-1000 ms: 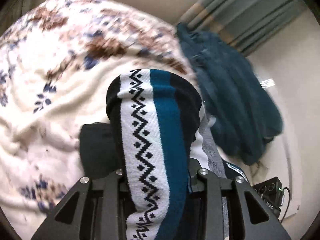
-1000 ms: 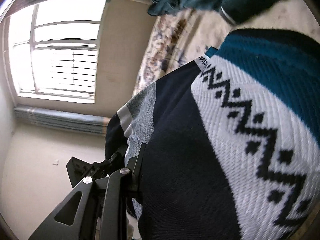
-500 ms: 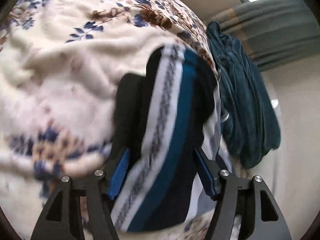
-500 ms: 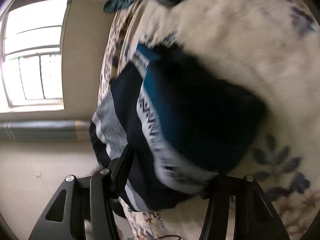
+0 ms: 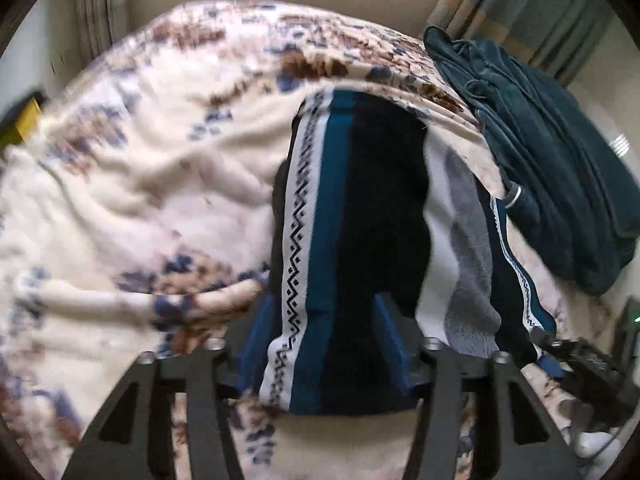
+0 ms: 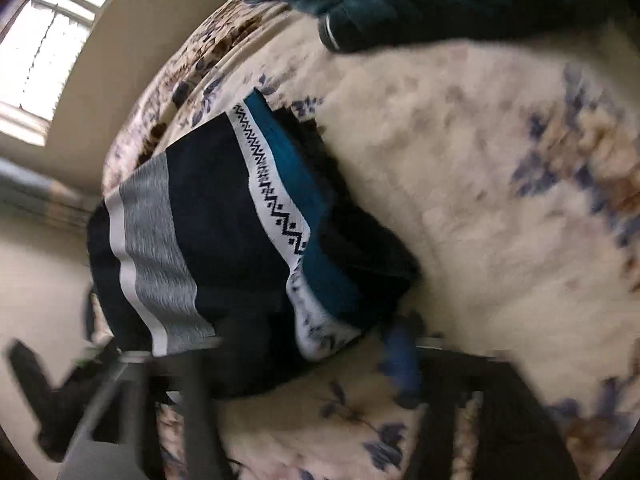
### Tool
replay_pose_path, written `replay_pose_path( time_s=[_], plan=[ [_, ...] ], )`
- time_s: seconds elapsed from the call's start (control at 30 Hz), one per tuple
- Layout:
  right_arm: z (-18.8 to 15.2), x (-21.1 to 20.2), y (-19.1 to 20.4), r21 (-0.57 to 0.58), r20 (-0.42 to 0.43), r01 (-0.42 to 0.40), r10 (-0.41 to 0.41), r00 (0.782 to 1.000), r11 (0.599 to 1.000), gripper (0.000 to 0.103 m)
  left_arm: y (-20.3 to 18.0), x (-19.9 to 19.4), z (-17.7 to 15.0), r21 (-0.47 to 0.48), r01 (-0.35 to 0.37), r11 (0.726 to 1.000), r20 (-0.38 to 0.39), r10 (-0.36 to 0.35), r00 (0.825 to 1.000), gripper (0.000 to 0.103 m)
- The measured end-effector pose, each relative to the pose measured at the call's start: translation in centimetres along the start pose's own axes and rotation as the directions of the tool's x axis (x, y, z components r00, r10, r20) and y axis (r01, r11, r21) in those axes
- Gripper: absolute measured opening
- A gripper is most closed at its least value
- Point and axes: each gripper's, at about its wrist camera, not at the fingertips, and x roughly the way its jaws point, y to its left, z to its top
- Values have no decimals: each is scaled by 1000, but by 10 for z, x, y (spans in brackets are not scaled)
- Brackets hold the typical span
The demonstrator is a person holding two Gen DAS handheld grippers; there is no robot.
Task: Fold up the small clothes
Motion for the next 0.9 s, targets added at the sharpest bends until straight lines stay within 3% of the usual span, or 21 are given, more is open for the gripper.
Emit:
replay_pose_path(
  time_s=[0.03,0.07,0.13,0.27,0.4,0.9],
  plan=[
    [-3,-11,7,-44,16,49,-48,999,998,92,-8,-10,-1,17,-38,999,5,38,999,82],
    [-6,-22,16,-96,43,112,-108,993,989,93,-15,-19,-2,29,-66,997,11,66,998,93],
    [-15,-45,32,-196,101,229,-213,972,953,103,-28,-36,-6,60,-120,991,20,119,993,99],
    [-30,-98,59,-313,188,344,-298,936,885,103,-47,-79,-20,70,-173,982,29,171,985,100],
    [-46,-168,72,-364,258,383,-303,917,849,103,-61,-123,-30,64,-189,980,45,186,982,100],
    [-133,-458,110,-425,400,354,-178,899,833,103,-133,-361,-78,114,-167,979,198,143,970,100]
  ],
)
